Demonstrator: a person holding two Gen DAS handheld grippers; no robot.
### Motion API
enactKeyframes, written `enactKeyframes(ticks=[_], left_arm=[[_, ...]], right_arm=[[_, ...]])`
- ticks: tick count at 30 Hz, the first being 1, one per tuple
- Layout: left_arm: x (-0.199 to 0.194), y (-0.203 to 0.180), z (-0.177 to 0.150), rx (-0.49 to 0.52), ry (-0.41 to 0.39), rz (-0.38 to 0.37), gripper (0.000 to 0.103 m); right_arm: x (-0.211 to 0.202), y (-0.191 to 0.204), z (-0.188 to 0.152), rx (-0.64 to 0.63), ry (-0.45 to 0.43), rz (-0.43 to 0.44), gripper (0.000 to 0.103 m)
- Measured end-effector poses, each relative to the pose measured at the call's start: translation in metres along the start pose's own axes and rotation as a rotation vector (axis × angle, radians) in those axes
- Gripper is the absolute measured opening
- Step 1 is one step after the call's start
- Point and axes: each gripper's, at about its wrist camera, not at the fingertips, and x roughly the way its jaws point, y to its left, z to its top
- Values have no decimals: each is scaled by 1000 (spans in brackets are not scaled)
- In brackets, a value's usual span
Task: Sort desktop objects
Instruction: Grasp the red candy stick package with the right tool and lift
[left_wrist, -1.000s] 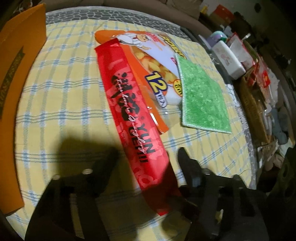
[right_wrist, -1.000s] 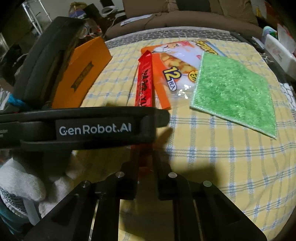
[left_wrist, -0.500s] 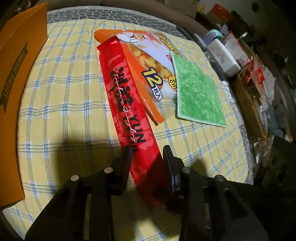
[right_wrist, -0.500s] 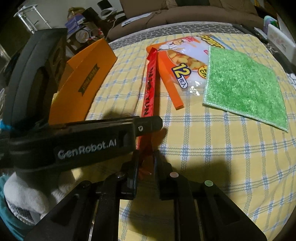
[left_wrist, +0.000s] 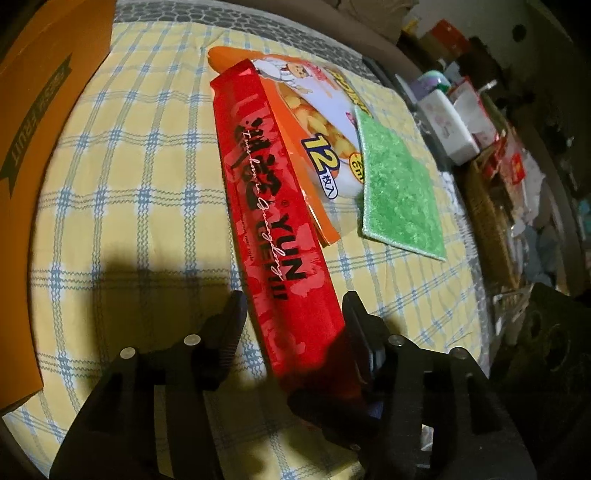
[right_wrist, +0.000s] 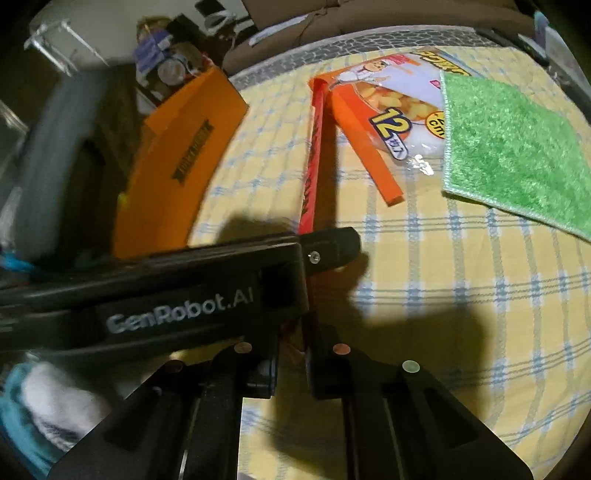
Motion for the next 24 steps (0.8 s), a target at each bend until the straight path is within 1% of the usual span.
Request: enactKeyframes(ticks=[3,5,7,10,14,17,20,22,24], left_arm=[[-4,-1,-1,19,-1,-3,47],[-10,-5,-3,44,-23,8,46],[-20,-8,-4,61,-54,19,45],[-33,-7,-2,58,-68,6,45],[-57,-5,-2,70,-92,21,44],[-76,0,-2,83,-103,46,43],[-97,8,-2,105,-107,70,41],[-112,12,-3,124,-123,92,41],[-132,20,-2,124,-147,101,40]], right_arm=[[-4,1,1,29,-12,79,11],[-6,4,1,38,-21,116,11],[-8,9,2,28,-32,122,11],[-15,16,3,17,-54,139,11],[-22,33,5,6,-84,164,11],[-24,51,4,-8,-97,171,12],[-21,74,5,3,-81,136,11],[-18,90,9,19,-73,137,12],[-16,112,13,7,-70,124,13]])
